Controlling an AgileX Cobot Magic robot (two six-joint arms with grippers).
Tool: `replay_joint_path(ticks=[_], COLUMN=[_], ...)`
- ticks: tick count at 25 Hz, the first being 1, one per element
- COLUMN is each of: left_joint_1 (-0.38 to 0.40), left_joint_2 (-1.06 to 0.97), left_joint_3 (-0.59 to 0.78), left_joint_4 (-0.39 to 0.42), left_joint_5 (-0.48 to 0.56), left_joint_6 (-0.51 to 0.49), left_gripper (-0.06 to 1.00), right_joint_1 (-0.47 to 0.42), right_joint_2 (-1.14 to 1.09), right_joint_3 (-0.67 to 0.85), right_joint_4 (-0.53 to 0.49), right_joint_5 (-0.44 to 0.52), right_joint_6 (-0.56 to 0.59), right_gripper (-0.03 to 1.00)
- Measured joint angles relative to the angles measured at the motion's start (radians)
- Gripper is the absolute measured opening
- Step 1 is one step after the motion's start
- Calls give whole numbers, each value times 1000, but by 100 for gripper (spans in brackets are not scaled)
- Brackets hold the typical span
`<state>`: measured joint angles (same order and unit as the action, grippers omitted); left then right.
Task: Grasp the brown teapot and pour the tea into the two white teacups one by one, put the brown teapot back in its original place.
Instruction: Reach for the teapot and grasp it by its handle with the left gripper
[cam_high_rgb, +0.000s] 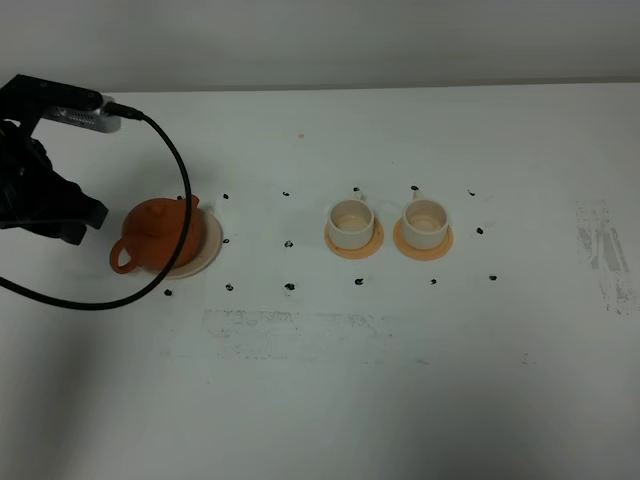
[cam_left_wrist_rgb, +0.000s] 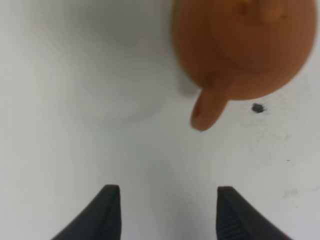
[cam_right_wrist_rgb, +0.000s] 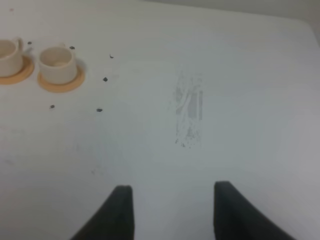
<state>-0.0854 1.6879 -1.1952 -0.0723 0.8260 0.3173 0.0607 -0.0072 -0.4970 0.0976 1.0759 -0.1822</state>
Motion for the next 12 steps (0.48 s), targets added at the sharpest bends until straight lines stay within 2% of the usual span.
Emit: replay_joint_path(ticks=[5, 12], left_joint_1=[-56, -72], left_joint_2=[0, 42], left_joint_3=[0, 0], left_joint_4=[-1, 15], left_joint_5=[-16, 3], left_joint_6=[81, 98], left_gripper=[46, 46], right_joint_1=[0, 0], right_joint_2=[0, 0], right_joint_3=[0, 0], right_joint_4=[0, 0], right_joint_5=[0, 0], right_joint_6=[0, 0], right_gripper=[39, 39])
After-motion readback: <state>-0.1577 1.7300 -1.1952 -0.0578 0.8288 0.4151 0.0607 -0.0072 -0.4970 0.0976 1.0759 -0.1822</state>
